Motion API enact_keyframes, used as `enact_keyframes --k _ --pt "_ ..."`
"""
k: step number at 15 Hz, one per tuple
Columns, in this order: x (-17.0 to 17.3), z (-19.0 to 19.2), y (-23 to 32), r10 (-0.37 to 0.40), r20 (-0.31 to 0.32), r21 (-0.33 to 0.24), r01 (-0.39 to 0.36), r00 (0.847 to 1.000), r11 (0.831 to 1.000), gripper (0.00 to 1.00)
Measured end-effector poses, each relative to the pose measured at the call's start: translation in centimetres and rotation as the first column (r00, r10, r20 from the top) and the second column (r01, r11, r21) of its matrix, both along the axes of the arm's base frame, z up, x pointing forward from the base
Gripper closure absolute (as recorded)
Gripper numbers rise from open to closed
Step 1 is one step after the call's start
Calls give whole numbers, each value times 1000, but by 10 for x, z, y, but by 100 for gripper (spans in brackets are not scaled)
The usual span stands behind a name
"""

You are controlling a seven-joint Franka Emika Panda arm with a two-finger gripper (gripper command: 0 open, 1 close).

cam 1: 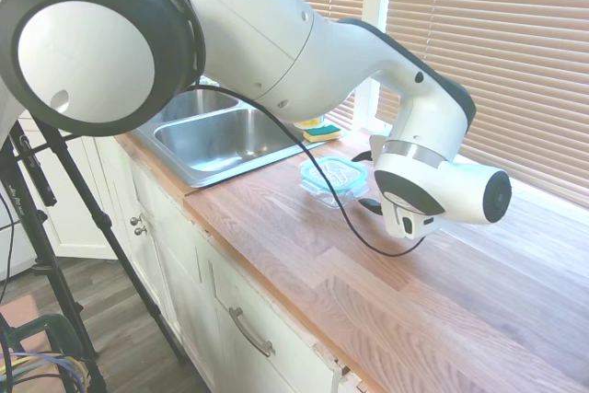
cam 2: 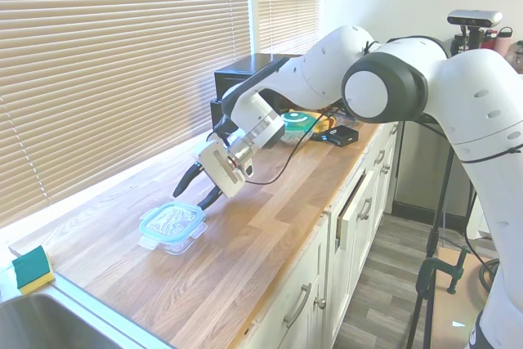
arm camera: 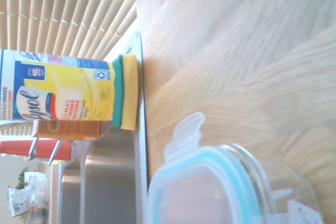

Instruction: Uncover the lid of the food container

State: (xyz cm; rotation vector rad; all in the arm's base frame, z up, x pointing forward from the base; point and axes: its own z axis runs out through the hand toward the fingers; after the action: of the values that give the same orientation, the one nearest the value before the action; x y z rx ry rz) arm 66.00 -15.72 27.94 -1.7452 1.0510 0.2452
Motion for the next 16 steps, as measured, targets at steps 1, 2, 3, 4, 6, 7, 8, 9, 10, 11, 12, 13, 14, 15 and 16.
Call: enact_keyframes --k 1,2,3,4,6,7,8,9,10,11,12,13,14,15,16 --pt "0 0 1 4 -1 4 -4 1000 1000 100" --pt "0 0 1 7 -1 7 -7 1000 1000 100" --pt "0 0 1 7 -1 7 -7 1000 1000 100" --pt "0 0 1 7 -1 7 -7 1000 1000 100" --pt "0 0 1 7 -1 8 -7 1000 1000 100" --pt "-1 0 1 6 -1 8 -6 1000 1000 100" --pt "-1 0 1 6 -1 8 -6 1000 1000 100" --pt "-1 0 -1 4 -1 8 -4 1000 1000 100" --pt "-1 0 -2 2 -1 7 -2 1000 1000 100" --pt "-1 0 -3 1 -1 7 -1 1000 1000 100" --pt "-2 0 -4 -1 -1 7 1 1000 1000 100" --pt "-2 0 -5 -2 -1 6 2 1000 1000 100" --pt "-3 0 -7 -4 -1 6 4 1000 1000 100" --pt "-3 0 -8 -5 -2 6 5 1000 1000 100" --pt "-4 -1 -9 -5 -2 6 5 1000 1000 100"
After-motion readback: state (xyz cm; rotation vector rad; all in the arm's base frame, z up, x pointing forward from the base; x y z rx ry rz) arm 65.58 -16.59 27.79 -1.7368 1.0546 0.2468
